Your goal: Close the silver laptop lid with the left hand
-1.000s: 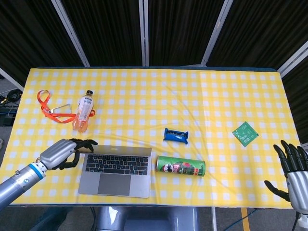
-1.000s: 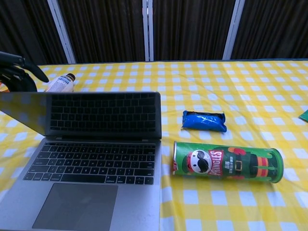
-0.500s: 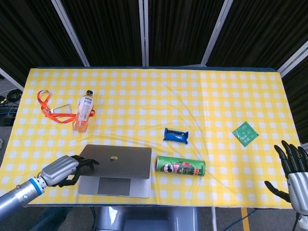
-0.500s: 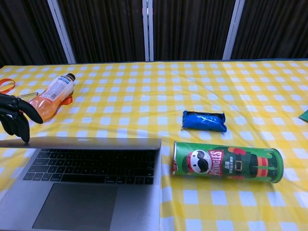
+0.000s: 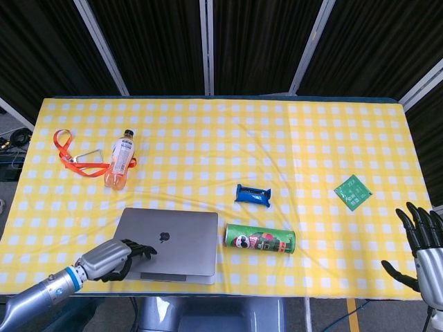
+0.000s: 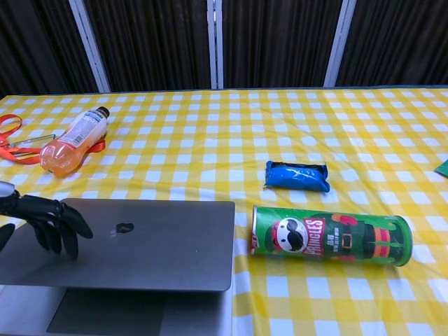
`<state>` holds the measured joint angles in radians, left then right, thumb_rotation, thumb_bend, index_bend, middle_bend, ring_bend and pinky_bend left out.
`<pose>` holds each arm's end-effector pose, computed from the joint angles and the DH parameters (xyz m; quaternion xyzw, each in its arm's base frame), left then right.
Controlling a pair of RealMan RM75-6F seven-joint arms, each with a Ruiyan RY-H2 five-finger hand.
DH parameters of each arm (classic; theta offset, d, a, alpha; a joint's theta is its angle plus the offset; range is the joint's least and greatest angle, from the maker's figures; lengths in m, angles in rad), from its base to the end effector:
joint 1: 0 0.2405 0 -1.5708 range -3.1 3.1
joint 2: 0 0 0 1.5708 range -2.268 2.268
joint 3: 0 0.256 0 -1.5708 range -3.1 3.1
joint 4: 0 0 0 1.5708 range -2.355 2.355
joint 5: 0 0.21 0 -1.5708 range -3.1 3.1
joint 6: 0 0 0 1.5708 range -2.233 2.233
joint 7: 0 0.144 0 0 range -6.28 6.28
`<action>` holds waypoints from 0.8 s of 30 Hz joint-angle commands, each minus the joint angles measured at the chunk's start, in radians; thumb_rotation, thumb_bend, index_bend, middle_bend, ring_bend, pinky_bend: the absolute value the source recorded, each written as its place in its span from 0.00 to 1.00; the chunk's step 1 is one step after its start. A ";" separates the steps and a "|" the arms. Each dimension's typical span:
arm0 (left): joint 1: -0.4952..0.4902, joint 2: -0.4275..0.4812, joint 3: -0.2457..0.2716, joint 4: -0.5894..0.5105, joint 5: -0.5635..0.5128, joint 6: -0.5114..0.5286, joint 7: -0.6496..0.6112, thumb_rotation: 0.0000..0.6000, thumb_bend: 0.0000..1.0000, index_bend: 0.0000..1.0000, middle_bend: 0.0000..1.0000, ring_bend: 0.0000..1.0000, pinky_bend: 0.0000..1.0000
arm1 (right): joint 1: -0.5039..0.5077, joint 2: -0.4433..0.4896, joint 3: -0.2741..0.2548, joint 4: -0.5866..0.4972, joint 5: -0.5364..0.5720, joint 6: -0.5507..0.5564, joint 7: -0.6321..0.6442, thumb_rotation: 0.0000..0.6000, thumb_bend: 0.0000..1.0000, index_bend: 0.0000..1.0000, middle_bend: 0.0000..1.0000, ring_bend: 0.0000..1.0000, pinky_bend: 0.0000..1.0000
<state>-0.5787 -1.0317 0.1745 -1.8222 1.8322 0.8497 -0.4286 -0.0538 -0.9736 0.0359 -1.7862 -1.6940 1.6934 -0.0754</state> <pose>-0.2110 0.2009 0.0597 -0.8008 -0.5030 -0.2804 0.1646 -0.2717 -0.1339 0.2037 0.5922 -0.3174 0.4295 0.6034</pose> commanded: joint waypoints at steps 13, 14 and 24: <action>-0.015 -0.142 0.025 0.090 -0.079 -0.053 0.039 1.00 1.00 0.18 0.24 0.26 0.25 | -0.001 0.006 0.000 0.003 0.002 0.002 0.018 1.00 0.00 0.00 0.00 0.00 0.00; -0.015 -0.146 0.026 0.094 -0.082 -0.053 0.041 1.00 1.00 0.18 0.24 0.26 0.25 | -0.001 0.006 0.000 0.003 0.002 0.001 0.019 1.00 0.00 0.00 0.00 0.00 0.00; 0.061 -0.082 -0.011 0.076 0.032 0.336 -0.077 1.00 1.00 0.25 0.24 0.25 0.20 | -0.001 0.009 0.001 0.004 0.003 0.004 0.029 1.00 0.00 0.00 0.00 0.00 0.00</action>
<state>-0.5712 -1.1717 0.1931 -1.7252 1.7770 0.9308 -0.4358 -0.0548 -0.9644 0.0372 -1.7817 -1.6911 1.6972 -0.0469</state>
